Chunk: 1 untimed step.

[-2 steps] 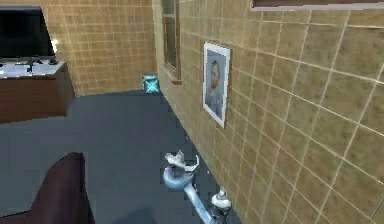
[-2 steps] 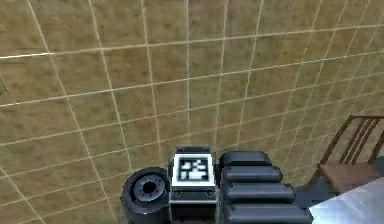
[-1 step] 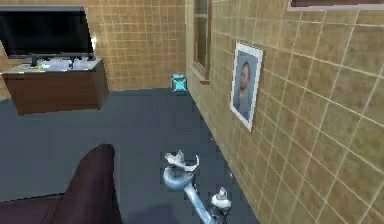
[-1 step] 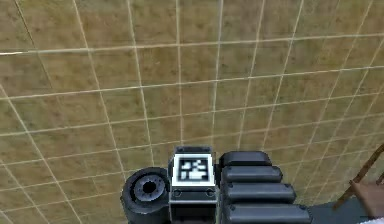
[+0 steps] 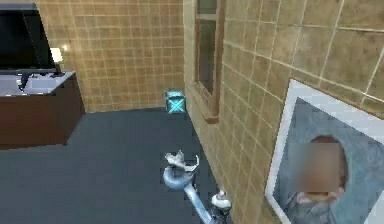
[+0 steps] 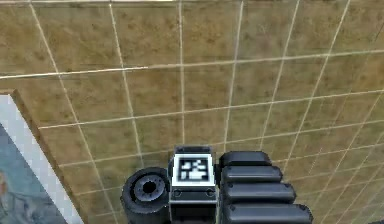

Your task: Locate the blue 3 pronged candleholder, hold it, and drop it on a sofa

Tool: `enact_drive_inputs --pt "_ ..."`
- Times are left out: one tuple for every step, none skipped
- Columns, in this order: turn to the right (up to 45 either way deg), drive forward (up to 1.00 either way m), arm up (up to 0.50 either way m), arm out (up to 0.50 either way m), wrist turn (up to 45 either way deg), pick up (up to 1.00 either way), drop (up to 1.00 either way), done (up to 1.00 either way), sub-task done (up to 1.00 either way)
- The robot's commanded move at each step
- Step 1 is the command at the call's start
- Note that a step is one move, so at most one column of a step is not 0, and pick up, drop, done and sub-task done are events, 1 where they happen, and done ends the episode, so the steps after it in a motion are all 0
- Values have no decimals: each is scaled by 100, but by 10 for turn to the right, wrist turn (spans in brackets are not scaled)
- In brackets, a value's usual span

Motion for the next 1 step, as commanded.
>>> enact_drive_inputs --pt "-150 0 0 0 0 0 0 0 0"
